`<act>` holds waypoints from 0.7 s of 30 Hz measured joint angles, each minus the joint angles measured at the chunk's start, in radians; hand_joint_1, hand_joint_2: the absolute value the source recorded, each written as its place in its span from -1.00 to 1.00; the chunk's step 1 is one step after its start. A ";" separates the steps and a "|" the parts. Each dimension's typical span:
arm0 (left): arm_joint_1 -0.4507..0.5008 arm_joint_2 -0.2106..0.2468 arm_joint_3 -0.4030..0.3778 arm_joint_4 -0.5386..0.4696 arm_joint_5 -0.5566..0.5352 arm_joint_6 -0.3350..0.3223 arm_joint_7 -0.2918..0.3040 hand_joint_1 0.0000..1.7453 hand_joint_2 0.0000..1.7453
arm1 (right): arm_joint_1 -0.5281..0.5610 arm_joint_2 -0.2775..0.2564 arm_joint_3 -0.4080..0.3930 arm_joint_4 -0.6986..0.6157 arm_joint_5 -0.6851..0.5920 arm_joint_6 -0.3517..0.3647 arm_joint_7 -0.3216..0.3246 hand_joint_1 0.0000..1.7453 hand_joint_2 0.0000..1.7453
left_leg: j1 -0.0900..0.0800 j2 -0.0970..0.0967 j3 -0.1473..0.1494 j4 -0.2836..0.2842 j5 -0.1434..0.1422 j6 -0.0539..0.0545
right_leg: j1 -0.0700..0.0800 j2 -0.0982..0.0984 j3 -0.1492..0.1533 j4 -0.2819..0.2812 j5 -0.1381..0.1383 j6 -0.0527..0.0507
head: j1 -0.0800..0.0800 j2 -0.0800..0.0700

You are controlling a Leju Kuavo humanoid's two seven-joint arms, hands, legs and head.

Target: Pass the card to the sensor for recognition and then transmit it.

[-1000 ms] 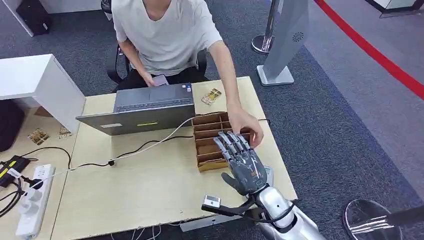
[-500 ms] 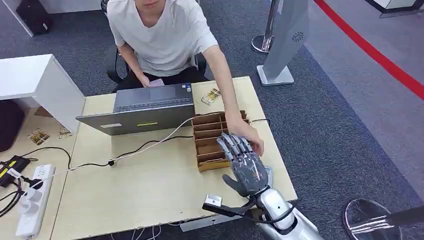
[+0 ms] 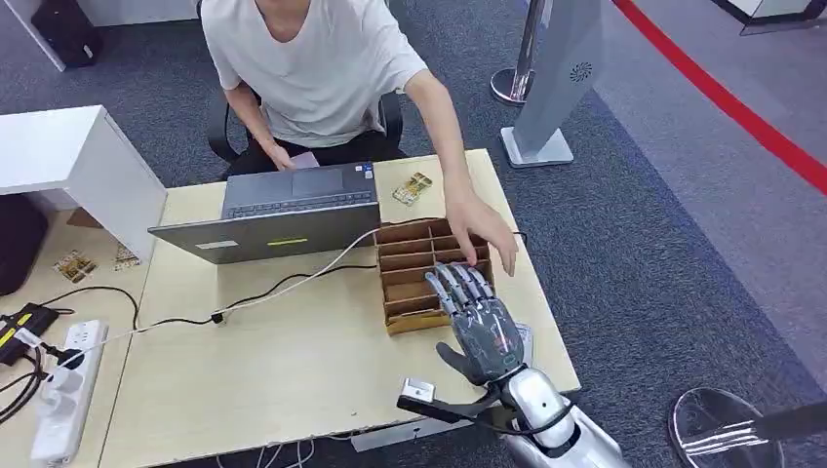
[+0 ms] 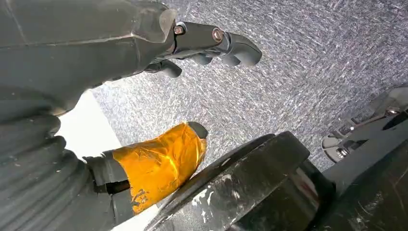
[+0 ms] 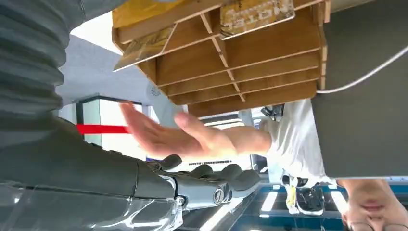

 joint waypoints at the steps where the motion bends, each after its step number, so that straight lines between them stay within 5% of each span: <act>1: 0.000 0.000 0.000 0.000 -0.001 0.000 0.000 -1.00 1.00 | 0.000 0.000 0.000 0.002 0.000 0.001 0.000 -1.00 1.00 | 0.000 0.000 0.000 0.000 0.000 0.000 | 0.000 0.000 0.000 0.000 0.000 0.000 | 0.000 0.000; 21: -0.006 0.000 0.000 0.000 -0.027 -0.016 0.006 -1.00 1.00 | -0.083 0.024 -0.055 0.261 0.043 -0.052 0.026 -1.00 1.00 | 0.000 0.000 0.000 0.000 0.000 0.000 | 0.000 0.000 0.000 0.000 0.000 0.000 | 0.000 0.000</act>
